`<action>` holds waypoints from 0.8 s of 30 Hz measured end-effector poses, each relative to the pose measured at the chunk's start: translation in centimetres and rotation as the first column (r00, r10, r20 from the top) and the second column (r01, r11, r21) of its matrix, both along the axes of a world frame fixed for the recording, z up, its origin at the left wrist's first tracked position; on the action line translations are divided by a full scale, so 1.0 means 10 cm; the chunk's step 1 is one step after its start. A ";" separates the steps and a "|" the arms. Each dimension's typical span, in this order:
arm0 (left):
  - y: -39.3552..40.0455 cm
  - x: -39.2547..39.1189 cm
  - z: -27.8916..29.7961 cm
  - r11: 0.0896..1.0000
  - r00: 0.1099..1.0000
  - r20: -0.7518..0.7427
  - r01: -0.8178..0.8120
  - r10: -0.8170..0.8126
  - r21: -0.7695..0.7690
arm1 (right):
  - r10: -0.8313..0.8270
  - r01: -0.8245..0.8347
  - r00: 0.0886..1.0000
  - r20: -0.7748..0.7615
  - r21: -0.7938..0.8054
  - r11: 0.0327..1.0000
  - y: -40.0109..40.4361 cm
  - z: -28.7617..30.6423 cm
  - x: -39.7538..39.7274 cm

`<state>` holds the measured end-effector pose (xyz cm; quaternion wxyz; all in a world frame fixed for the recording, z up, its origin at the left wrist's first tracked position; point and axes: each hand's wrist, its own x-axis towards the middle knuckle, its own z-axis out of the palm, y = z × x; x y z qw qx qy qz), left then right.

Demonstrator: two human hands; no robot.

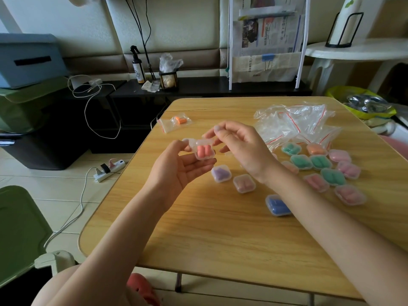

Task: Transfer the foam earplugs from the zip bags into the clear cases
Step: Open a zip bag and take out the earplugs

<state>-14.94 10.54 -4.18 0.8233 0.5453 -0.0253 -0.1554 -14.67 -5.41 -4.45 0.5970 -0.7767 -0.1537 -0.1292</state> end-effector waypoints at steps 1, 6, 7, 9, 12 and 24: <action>0.00 -0.01 0.00 1.000 1.000 0.013 0.001 -0.001 0.010 | 0.004 -0.004 1.000 -0.002 -0.013 1.000 0.00 0.00 0.00; -0.02 -0.06 -0.04 0.995 0.994 0.102 -0.041 0.032 0.092 | 0.028 -0.031 0.999 -0.031 -0.101 0.994 0.02 -0.03 0.00; -0.02 -0.06 -0.03 0.995 0.994 0.105 -0.047 0.038 0.085 | 0.015 -0.021 0.999 -0.050 -0.129 0.991 0.01 -0.04 0.01; -0.01 -0.06 -0.02 0.995 0.991 0.124 -0.053 0.043 0.079 | 0.047 -0.068 0.990 -0.131 -0.163 0.984 0.03 -0.04 0.01; 0.01 -0.09 0.00 0.996 0.984 0.178 -0.029 0.013 0.089 | 0.148 -0.173 0.961 -0.234 -0.092 0.981 0.07 -0.04 -0.03; -0.01 -0.08 -0.04 0.979 0.966 0.258 -0.071 0.019 0.191 | 0.074 -0.084 0.981 -0.180 -0.049 0.995 0.17 -0.12 -0.04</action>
